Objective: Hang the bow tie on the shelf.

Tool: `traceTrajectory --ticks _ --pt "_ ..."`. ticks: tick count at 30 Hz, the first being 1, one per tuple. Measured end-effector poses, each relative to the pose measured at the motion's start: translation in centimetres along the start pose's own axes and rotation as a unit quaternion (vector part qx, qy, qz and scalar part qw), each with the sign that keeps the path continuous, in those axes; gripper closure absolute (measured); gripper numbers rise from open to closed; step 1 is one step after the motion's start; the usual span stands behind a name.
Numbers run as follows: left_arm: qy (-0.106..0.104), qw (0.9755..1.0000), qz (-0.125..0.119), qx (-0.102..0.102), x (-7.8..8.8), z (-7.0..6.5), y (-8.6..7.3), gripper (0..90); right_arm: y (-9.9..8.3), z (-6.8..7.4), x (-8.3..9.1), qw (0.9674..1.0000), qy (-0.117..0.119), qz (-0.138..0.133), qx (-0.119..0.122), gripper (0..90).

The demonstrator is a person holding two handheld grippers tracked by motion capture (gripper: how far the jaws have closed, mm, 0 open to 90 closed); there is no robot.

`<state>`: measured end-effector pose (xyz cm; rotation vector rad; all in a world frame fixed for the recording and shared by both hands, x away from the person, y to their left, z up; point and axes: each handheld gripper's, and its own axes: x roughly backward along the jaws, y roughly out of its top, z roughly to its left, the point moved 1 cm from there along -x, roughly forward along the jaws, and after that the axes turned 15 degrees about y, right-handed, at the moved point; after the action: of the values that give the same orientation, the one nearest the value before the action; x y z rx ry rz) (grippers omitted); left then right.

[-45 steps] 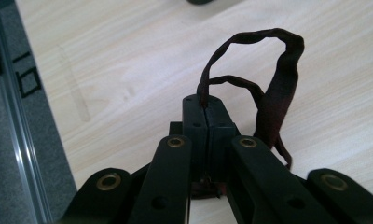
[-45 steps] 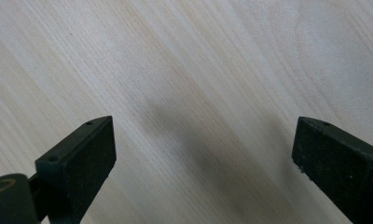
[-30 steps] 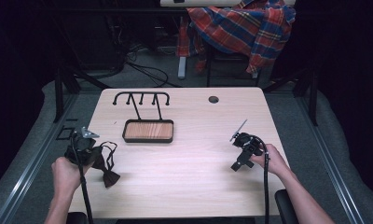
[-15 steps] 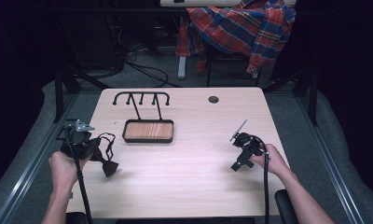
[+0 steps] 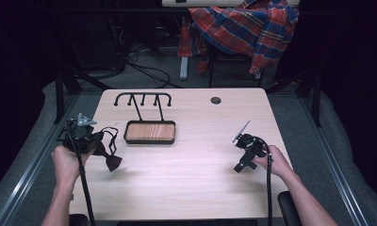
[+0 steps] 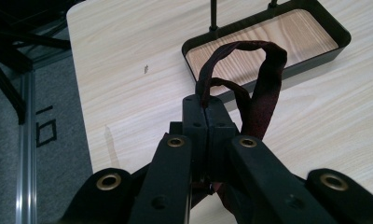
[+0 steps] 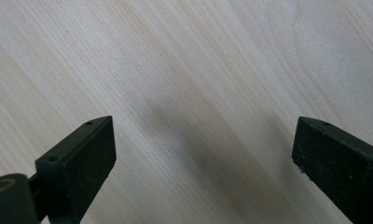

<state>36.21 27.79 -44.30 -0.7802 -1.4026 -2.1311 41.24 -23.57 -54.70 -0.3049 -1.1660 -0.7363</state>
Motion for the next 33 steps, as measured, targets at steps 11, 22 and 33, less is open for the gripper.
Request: traceTrajectory --ticks 11,22,33 --pt "-0.001 1.0 -0.004 -0.004 -0.4 0.3 0.7 89.2 0.0 0.0 0.0 1.0 -0.001 -0.002 0.001 6.0" --pt "0.004 0.9999 -0.005 -0.014 -0.7 0.7 1.7 89.2 0.0 0.0 0.0 1.0 -0.002 0.0 0.003 6.1" --pt "0.011 0.9996 -0.01 -0.025 -1.0 0.8 3.7 89.2 -0.1 -0.1 0.0 1.0 -0.001 0.0 0.002 6.1"
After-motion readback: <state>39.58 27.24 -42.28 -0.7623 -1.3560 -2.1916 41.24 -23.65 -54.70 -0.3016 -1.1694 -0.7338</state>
